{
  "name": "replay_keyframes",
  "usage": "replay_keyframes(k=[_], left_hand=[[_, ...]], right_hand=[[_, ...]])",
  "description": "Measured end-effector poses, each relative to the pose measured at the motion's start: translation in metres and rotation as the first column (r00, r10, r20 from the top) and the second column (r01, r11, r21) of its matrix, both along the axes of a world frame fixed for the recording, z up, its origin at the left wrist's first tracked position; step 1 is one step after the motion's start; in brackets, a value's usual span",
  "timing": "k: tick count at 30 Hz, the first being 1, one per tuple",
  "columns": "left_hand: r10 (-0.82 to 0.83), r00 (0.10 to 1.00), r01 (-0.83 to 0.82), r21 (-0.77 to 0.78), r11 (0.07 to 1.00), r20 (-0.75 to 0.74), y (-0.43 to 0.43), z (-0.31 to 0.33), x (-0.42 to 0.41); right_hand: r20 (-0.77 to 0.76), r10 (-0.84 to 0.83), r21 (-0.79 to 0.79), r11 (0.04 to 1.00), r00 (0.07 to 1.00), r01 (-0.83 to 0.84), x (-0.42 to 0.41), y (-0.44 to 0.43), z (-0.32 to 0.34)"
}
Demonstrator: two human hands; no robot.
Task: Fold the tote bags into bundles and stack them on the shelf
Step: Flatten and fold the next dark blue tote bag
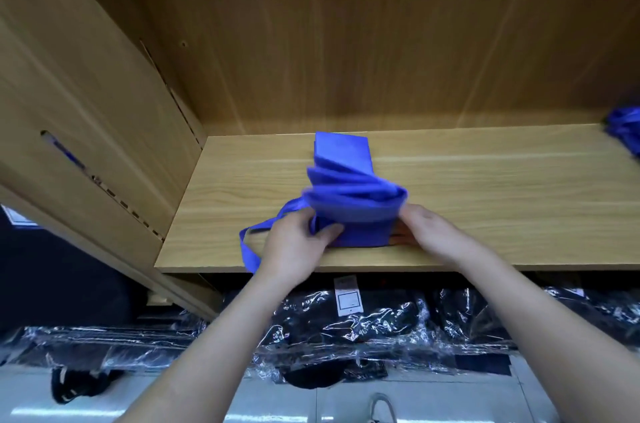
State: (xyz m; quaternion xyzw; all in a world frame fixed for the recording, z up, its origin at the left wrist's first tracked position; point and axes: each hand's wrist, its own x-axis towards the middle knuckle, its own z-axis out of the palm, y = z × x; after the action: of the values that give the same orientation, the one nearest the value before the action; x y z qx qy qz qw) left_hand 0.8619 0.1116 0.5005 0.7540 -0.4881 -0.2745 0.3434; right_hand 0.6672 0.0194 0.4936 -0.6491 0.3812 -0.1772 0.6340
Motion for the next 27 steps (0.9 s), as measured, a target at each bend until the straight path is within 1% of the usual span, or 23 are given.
replay_keyframes(k=[2,3,4,5,6,7,8,9,10,12,13,14,15,17,18,19,20,21,23,25,27], left_hand=[[0.038,0.99,-0.045,0.05,0.998,0.139,-0.003,0.002,-0.001],[0.055,0.985,-0.066,0.062,0.996,0.166,-0.004,0.004,-0.002],[0.076,0.978,-0.089,0.056,0.994,0.196,-0.005,0.005,-0.003],[0.092,0.967,-0.111,0.066,0.992,0.236,-0.006,0.004,-0.004],[0.095,0.956,-0.12,0.074,0.99,0.277,-0.007,0.004,-0.006],[0.088,0.949,-0.121,0.093,0.988,0.303,-0.006,0.006,-0.01],[0.071,0.938,-0.115,0.11,0.987,0.34,-0.006,0.007,-0.012],[0.052,0.923,-0.108,0.128,0.986,0.38,-0.005,0.01,-0.013],[0.023,0.909,-0.096,0.155,0.983,0.417,-0.003,0.012,-0.014],[-0.033,0.859,-0.08,0.198,0.977,0.51,0.001,0.012,-0.014],[-0.036,0.822,-0.08,0.178,0.981,0.568,0.005,0.013,-0.014],[-0.021,0.776,-0.065,0.113,0.992,0.631,0.009,0.012,-0.014],[-0.007,0.727,-0.007,0.018,1.0,0.686,0.012,0.011,-0.013],[-0.078,0.621,0.183,-0.048,0.982,0.78,0.015,0.003,-0.012],[-0.122,0.567,0.273,-0.046,0.961,0.814,0.013,-0.002,-0.012],[-0.169,0.52,0.328,-0.013,0.945,0.837,0.01,-0.007,-0.013],[-0.211,0.489,0.35,0.031,0.936,0.846,0.008,-0.011,-0.015],[-0.26,0.48,0.35,0.089,0.932,0.838,0.006,-0.012,-0.017],[-0.365,0.515,0.346,0.201,0.916,0.776,0.005,-0.014,-0.019],[-0.463,0.522,0.374,0.296,0.879,0.716,0.005,-0.014,-0.019],[-0.505,0.505,0.399,0.329,0.856,0.7,0.004,-0.011,-0.018]], right_hand=[[0.062,0.02,0.07,0.997,0.998,-0.025,0.0,0.003,0.002],[0.08,0.022,0.071,0.997,0.997,-0.028,0.0,0.005,0.003],[0.066,0.014,0.028,0.999,0.998,-0.016,0.001,0.006,0.002],[0.047,-0.033,-0.024,0.999,0.998,0.034,0.004,0.008,-0.001],[-0.003,-0.127,-0.122,0.985,0.992,0.125,0.007,0.008,-0.007],[-0.06,-0.246,-0.249,0.942,0.967,0.224,0.012,0.008,-0.01],[-0.134,-0.36,-0.392,0.875,0.923,0.284,0.016,0.008,-0.015],[-0.189,-0.43,-0.504,0.814,0.883,0.289,0.021,0.008,-0.016],[-0.233,-0.462,-0.579,0.773,0.856,0.26,0.025,0.01,-0.016],[-0.309,-0.479,-0.654,0.734,0.822,0.183,0.028,0.014,-0.015],[-0.343,-0.484,-0.671,0.726,0.805,0.15,0.028,0.014,-0.015],[-0.372,-0.486,-0.673,0.728,0.79,0.131,0.028,0.017,-0.014],[-0.384,-0.483,-0.664,0.737,0.787,0.128,0.029,0.018,-0.013],[-0.395,-0.473,-0.636,0.759,0.788,0.137,0.03,0.02,-0.01],[-0.405,-0.459,-0.619,0.774,0.791,0.132,0.03,0.02,-0.01],[-0.414,-0.437,-0.604,0.788,0.799,0.119,0.03,0.02,-0.008],[-0.418,-0.416,-0.587,0.802,0.807,0.109,0.029,0.019,-0.007],[-0.414,-0.403,-0.568,0.815,0.816,0.115,0.029,0.018,-0.005],[-0.381,-0.388,-0.505,0.848,0.839,0.162,0.026,0.017,-0.003],[-0.345,-0.37,-0.453,0.871,0.862,0.193,0.025,0.015,-0.003],[-0.333,-0.354,-0.427,0.883,0.874,0.196,0.027,0.012,-0.005]])
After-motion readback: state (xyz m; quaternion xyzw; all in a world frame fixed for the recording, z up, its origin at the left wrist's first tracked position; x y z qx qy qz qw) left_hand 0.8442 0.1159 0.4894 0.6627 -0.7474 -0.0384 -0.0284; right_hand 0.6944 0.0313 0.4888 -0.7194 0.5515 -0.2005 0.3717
